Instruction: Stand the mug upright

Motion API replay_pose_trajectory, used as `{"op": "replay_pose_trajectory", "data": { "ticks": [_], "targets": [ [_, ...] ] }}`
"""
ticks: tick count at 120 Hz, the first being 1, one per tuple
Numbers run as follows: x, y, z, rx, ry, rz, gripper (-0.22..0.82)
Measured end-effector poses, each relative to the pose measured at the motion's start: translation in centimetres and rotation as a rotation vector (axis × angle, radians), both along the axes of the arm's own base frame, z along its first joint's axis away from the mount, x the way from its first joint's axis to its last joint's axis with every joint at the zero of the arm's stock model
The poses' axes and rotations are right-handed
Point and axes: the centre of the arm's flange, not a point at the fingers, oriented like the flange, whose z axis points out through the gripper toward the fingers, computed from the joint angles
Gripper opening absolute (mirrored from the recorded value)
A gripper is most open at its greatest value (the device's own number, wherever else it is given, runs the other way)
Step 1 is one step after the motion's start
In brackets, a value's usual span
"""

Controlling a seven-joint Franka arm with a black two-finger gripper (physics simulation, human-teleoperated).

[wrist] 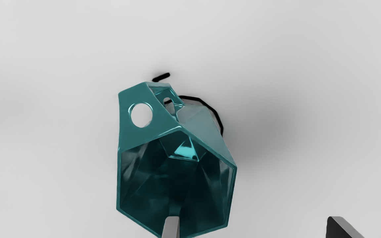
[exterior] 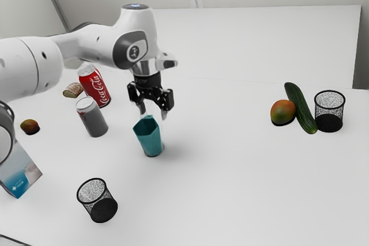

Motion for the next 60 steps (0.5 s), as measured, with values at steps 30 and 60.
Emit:
{"op": "replay_pose_trajectory", "data": {
  "ticks": [30, 60],
  "targets": [
    [0.9, 2.0, 11.0, -0.086, -0.193, -0.042, 0.56],
    [0.8, 2.6, 15.3, -0.107, -0.214, -0.126, 0.59]
  ]
}}
